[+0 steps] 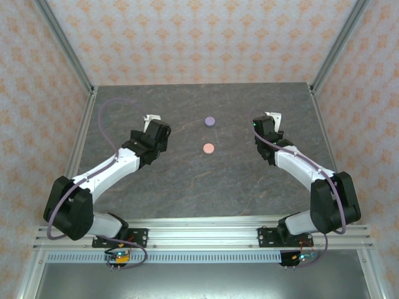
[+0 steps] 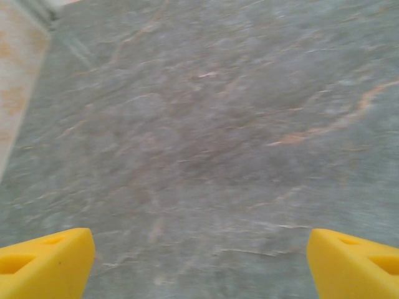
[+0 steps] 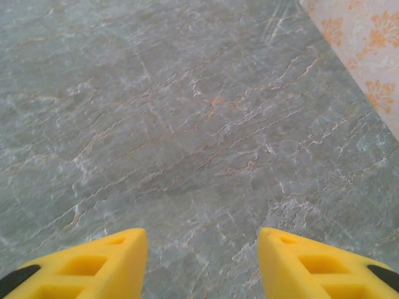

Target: Insert wireless bluetooth earbuds into charging case

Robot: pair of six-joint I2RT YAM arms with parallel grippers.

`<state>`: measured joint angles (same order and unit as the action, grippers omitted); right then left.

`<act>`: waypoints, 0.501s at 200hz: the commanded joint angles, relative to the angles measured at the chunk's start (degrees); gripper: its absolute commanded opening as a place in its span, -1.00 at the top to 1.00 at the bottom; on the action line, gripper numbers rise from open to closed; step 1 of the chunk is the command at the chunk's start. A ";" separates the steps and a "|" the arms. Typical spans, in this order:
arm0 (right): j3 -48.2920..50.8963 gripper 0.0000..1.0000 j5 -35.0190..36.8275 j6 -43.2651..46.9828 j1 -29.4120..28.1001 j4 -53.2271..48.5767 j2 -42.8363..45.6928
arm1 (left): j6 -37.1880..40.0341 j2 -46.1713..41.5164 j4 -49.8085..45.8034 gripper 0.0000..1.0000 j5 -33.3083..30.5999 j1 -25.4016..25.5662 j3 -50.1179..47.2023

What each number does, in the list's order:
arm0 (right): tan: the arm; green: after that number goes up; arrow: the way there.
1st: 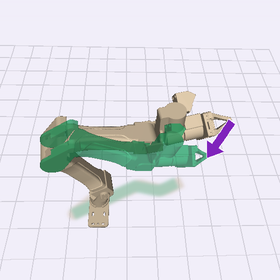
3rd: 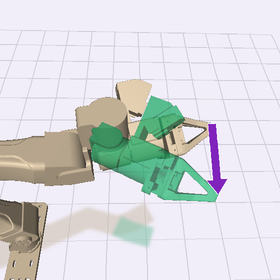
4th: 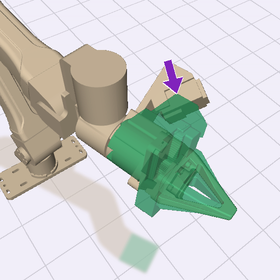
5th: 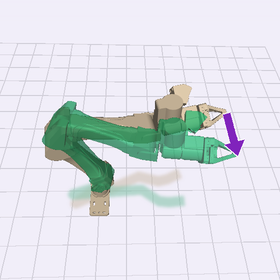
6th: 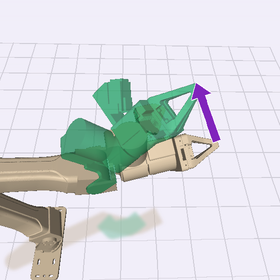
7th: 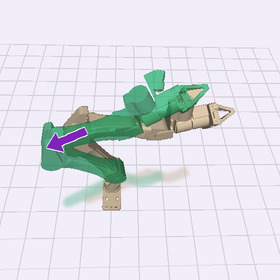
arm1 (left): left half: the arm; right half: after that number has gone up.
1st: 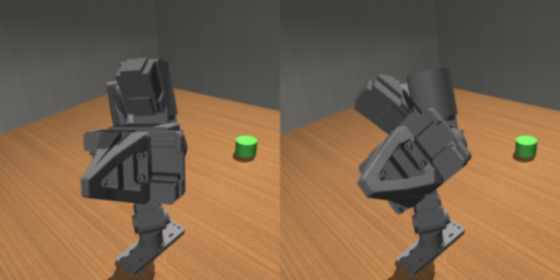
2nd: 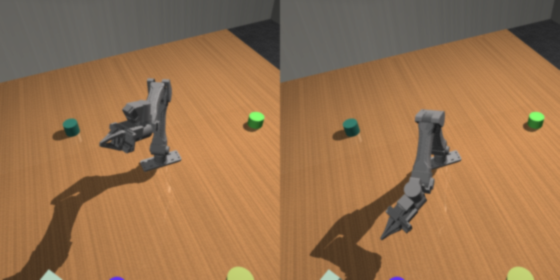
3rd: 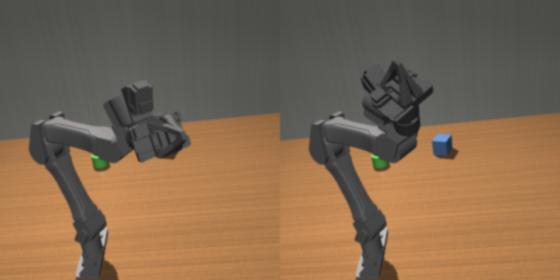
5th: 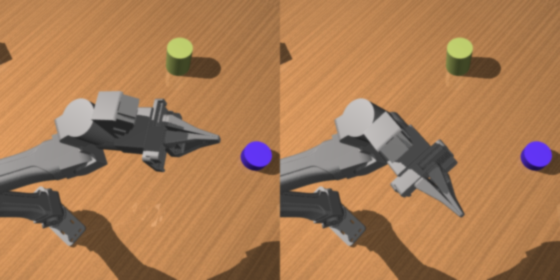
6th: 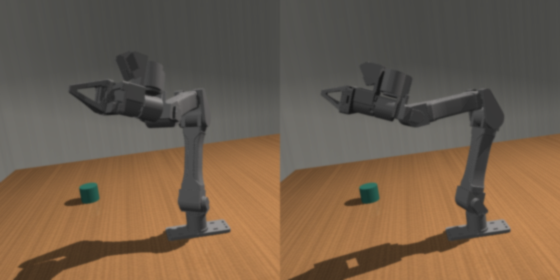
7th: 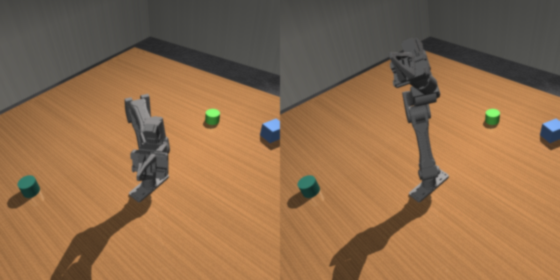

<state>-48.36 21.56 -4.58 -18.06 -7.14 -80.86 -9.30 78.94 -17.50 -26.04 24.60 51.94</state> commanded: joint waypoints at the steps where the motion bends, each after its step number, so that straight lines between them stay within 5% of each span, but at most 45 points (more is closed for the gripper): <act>1: 2.26 -0.08 1.92 3.86 1.88 9.77 -1.28 | 6.37 -1.83 11.15 -0.82 -6.69 -3.67 -4.80; 69: 8.83 -0.18 -8.87 8.86 8.62 21.64 -2.14 | 13.91 3.11 38.90 -1.00 5.58 -14.69 -17.56; 100: 15.19 -0.19 -14.14 8.05 12.94 30.95 -1.15 | 13.92 5.36 40.97 -1.00 12.54 -17.26 -17.47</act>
<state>-37.43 12.34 2.74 -7.70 14.70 -83.37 2.85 83.40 15.42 -20.01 8.80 34.50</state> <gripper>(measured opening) 0.592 0.996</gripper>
